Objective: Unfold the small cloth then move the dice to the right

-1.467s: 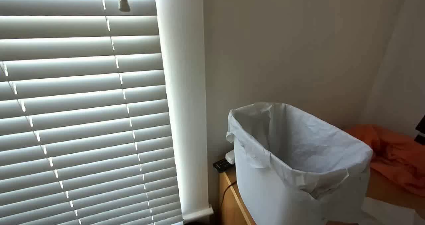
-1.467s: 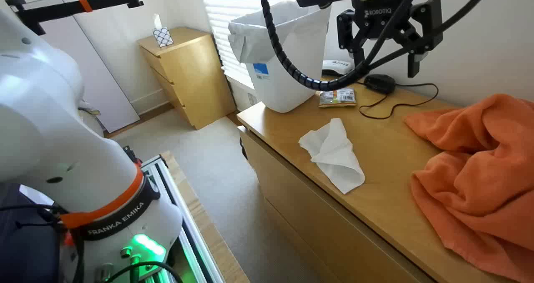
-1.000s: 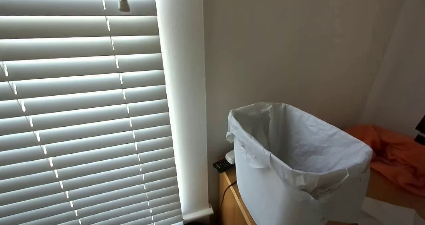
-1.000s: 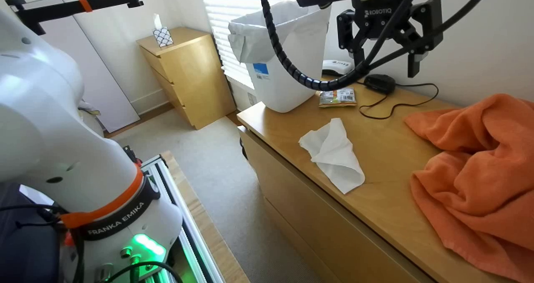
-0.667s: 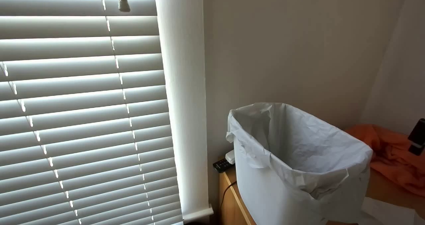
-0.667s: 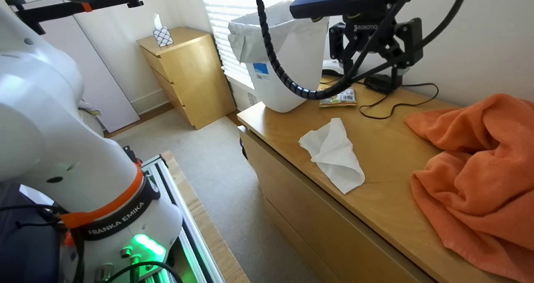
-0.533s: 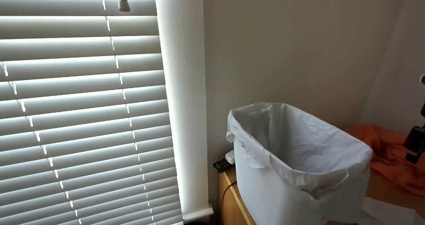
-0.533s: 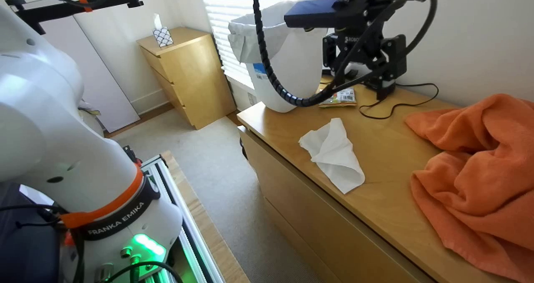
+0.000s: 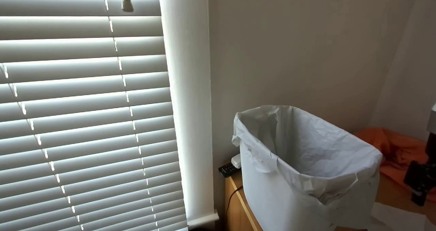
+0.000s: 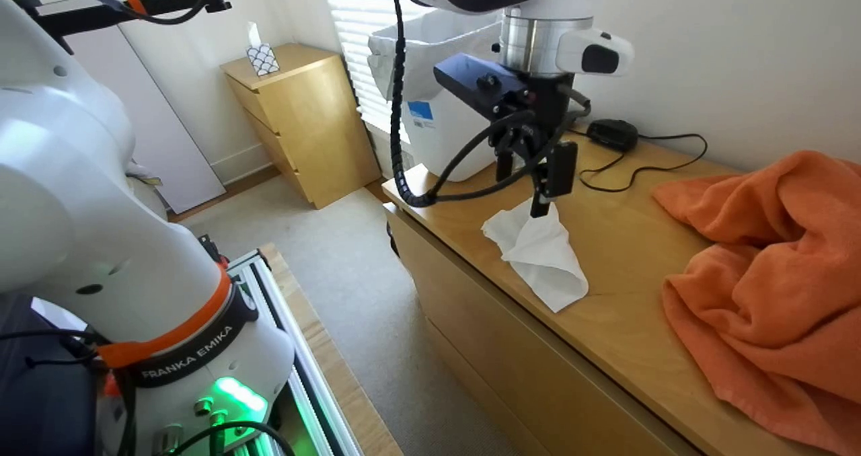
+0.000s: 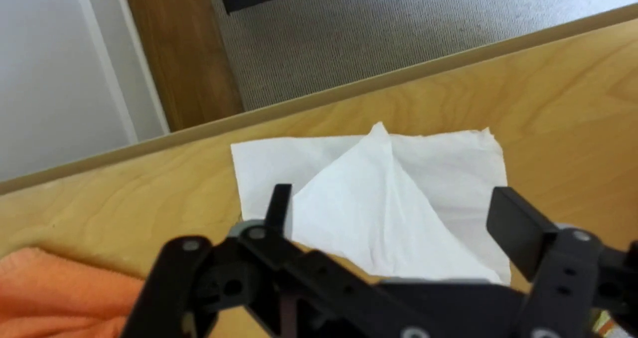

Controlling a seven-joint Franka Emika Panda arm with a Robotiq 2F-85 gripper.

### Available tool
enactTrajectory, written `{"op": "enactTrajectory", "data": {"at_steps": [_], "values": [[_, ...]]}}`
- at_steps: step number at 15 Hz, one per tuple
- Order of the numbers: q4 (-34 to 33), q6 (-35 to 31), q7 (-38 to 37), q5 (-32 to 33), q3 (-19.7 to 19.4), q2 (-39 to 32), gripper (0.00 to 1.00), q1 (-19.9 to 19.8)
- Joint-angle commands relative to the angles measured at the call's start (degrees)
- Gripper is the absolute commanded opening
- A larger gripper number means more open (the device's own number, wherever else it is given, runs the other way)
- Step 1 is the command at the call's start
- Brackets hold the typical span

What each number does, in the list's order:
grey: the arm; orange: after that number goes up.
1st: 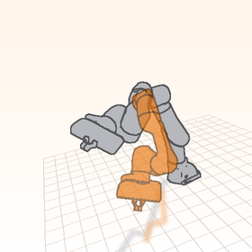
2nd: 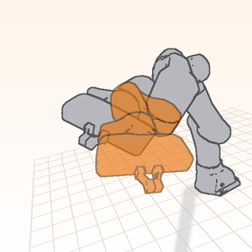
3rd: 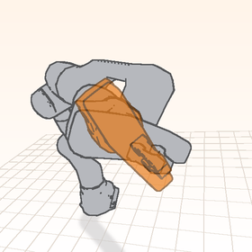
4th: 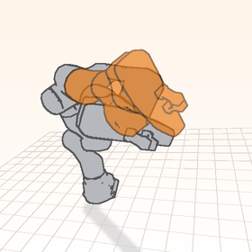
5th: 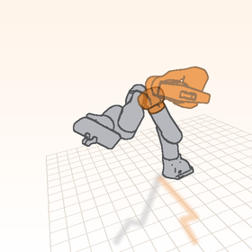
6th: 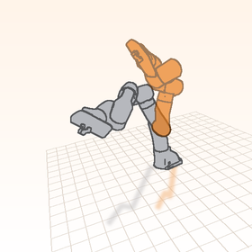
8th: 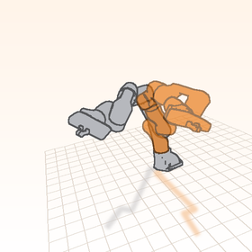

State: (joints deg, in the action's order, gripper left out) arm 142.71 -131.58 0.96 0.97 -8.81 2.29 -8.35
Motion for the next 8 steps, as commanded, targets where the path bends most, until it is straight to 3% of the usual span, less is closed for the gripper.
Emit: {"op": "enactTrajectory", "data": {"at_steps": [1, 5, 8], "values": [[1.8, -1.1, -0.8, -1.6, -0.2, -2.1, 1.00, -0.4], [2.5, -3.0, 1.6, -3.1, -0.3, -6.0, 1.00, -0.7], [2.9, -8.0, 3.7, -5.6, 0.0, -8.8, 1.00, -0.9]]}}
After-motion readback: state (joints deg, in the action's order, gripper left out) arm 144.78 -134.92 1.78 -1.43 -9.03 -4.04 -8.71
